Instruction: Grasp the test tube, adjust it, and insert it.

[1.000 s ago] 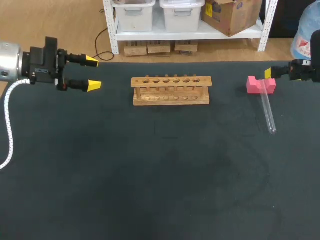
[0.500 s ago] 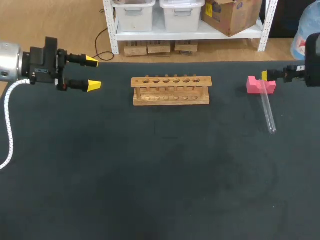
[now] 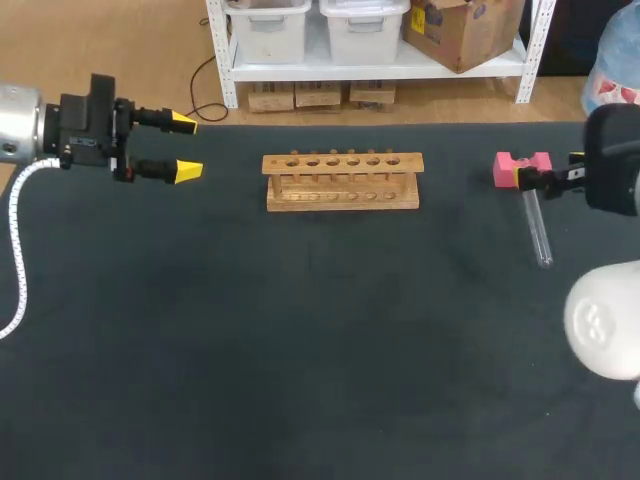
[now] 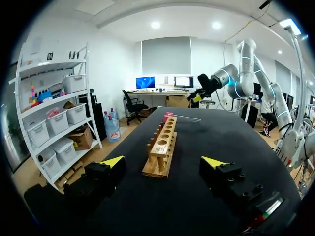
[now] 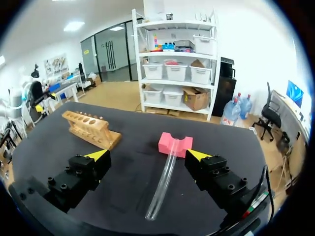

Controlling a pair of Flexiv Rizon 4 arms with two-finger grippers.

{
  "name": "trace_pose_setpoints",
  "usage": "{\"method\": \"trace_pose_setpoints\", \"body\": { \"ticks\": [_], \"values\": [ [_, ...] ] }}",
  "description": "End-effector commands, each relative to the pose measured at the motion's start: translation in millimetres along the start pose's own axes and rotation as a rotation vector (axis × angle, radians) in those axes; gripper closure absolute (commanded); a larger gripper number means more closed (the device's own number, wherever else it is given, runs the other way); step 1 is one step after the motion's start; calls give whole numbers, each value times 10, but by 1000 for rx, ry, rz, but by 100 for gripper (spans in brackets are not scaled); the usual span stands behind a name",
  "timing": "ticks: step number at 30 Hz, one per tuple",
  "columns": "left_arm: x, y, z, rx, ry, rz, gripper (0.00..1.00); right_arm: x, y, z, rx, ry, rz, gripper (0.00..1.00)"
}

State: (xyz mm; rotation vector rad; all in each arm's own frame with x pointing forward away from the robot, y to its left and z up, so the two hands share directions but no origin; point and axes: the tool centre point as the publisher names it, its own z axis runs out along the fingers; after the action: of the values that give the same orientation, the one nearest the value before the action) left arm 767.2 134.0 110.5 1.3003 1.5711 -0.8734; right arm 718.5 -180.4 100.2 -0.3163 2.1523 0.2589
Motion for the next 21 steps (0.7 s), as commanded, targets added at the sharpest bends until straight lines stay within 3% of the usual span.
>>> {"method": "trace_pose_setpoints", "body": {
  "ticks": [1, 17, 21],
  "values": [
    [16, 9, 2, 1, -4, 3, 0, -46, 36, 106, 433, 31, -5, 0],
    [16, 9, 2, 1, -4, 3, 0, 125, -68, 335, 689, 38, 25, 0],
    [16, 9, 2, 1, -4, 3, 0, 187, -121, 391, 689, 44, 30, 0]
  ]
}}
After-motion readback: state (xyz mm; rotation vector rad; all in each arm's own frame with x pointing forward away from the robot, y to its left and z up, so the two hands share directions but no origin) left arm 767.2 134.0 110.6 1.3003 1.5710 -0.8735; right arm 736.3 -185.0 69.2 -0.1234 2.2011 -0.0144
